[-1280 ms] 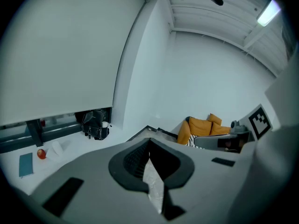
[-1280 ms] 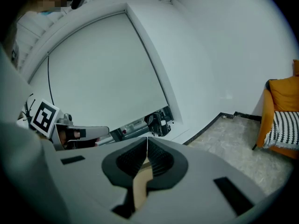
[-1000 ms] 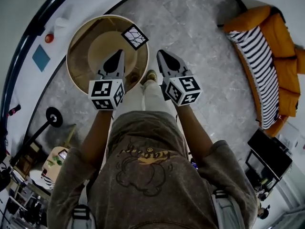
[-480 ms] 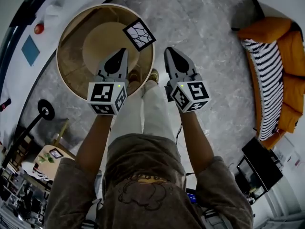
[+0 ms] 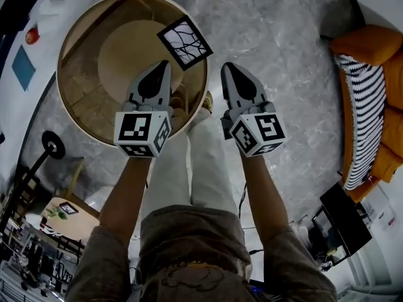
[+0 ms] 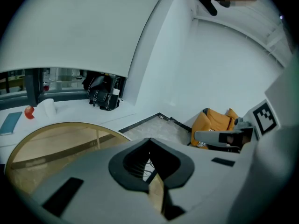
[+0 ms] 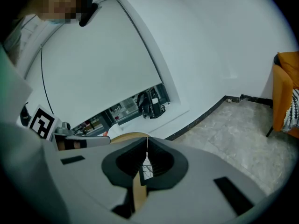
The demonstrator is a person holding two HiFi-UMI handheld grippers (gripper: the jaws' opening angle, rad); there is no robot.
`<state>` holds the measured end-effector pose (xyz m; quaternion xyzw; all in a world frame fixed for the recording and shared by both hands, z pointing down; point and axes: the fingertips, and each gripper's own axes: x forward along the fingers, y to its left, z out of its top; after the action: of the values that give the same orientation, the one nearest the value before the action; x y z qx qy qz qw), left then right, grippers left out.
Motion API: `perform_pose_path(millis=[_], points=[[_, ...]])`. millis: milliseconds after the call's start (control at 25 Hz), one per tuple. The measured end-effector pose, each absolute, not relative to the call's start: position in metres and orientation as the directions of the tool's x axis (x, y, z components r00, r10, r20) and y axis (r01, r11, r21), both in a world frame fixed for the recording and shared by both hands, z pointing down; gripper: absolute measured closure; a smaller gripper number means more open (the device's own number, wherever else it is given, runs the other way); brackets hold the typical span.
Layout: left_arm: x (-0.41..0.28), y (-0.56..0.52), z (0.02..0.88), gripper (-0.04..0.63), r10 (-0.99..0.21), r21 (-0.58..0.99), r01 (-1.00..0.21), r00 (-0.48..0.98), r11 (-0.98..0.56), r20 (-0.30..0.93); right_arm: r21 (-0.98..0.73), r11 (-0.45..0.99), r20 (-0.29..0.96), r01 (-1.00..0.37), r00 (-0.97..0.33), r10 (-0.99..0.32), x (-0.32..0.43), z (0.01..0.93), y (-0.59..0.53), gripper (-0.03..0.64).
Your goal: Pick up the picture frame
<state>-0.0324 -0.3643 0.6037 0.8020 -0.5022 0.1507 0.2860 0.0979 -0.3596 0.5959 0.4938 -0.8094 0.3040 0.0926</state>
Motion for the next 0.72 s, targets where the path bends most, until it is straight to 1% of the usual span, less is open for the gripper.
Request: perform_pose_path(millis=[200, 240, 280, 320, 440, 480, 720], points=[[-0.033, -0.360, 0.613, 0.577, -0.714, 0.324, -0.890, 0.453, -0.322, 0.534, -0.409, 0.306, 0.473, -0.860, -0.486, -0.735, 0.101, 0.618, -0.359, 0.591], [-0.032, -0.359, 0.613, 0.577, -0.713, 0.326, -0.888, 0.456, -0.324, 0.534, -0.411, 0.306, 0.479, -0.859, -0.489, -0.729, 0.101, 0.620, -0.359, 0.569], [-0.031, -0.358, 0.612, 0.577, -0.711, 0.327, -0.887, 0.459, -0.327, 0.532, -0.415, 0.310, 0.486, -0.855, -0.496, -0.720, 0.100, 0.622, -0.358, 0.511], [-0.030, -0.357, 0.612, 0.577, -0.710, 0.327, -0.885, 0.462, -0.331, 0.532, -0.421, 0.315, 0.491, -0.851, -0.505, -0.710, 0.098, 0.624, -0.358, 0.474], [-0.027, -0.354, 0.613, 0.577, -0.702, 0.331, -0.882, 0.468, -0.335, 0.537, -0.434, 0.319, 0.500, -0.842, -0.520, -0.693, 0.096, 0.627, -0.358, 0.401], [-0.026, -0.353, 0.614, 0.577, -0.699, 0.333, -0.881, 0.470, -0.336, 0.539, -0.439, 0.317, 0.503, -0.841, -0.522, -0.688, 0.097, 0.628, -0.358, 0.386], [-0.014, -0.350, 0.615, 0.577, -0.683, 0.344, -0.870, 0.491, -0.353, 0.541, -0.466, 0.292, 0.528, -0.835, -0.527, -0.666, 0.099, 0.644, -0.363, 0.382]])
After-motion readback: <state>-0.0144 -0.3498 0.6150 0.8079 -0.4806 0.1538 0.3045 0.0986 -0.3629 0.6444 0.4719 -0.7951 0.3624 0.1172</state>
